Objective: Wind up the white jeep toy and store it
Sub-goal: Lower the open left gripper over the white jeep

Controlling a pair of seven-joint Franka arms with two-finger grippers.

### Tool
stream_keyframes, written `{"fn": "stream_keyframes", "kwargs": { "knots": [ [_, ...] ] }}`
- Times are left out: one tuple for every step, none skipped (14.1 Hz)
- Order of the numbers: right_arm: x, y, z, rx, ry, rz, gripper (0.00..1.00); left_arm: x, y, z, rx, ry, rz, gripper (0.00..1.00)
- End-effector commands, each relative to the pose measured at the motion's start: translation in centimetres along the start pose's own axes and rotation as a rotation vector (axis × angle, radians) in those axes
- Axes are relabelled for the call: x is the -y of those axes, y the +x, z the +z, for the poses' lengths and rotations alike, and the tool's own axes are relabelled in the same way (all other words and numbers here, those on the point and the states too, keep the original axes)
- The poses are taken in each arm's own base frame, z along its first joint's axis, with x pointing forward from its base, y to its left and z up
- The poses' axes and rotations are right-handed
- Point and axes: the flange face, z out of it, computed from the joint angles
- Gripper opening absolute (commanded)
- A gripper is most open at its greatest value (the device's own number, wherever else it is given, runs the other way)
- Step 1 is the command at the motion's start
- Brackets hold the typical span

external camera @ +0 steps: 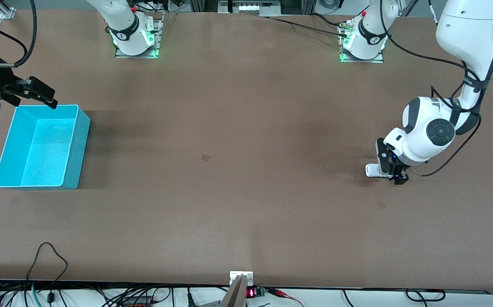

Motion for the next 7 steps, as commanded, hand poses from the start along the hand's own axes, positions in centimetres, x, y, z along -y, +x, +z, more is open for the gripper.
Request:
{"fn": "stream_keyframes", "kwargs": {
  "knots": [
    [-0.21, -0.44, -0.59, -0.001, -0.006, -0.012, 1.0, 0.08, -0.02, 0.4, 0.007, 0.008, 0.027, 0.98],
    [-0.21, -0.44, -0.59, -0.001, -0.006, -0.012, 1.0, 0.11, 0.0, 0.51, 0.006, 0.008, 0.027, 0.94],
    [-0.21, -0.44, -0.59, -0.001, -0.006, -0.012, 1.0, 0.11, -0.13, 0.81, 0.005, 0.009, 0.026, 0.89],
    [-0.21, -0.44, -0.59, -0.001, -0.006, -0.012, 1.0, 0.11, -0.21, 0.9, 0.005, 0.009, 0.026, 0.82],
    [-0.23, -0.44, -0.59, -0.001, -0.008, -0.012, 1.0, 0.09, -0.2, 0.99, 0.005, 0.007, 0.026, 0.67],
    [-0.21, -0.43, -0.6, -0.003, -0.006, -0.012, 1.0, 0.08, -0.2, 0.99, 0.005, 0.007, 0.027, 0.49],
    [-0.21, -0.43, -0.6, -0.003, -0.006, -0.012, 1.0, 0.07, -0.21, 1.0, 0.005, 0.006, 0.026, 0.35]
  ]
}}
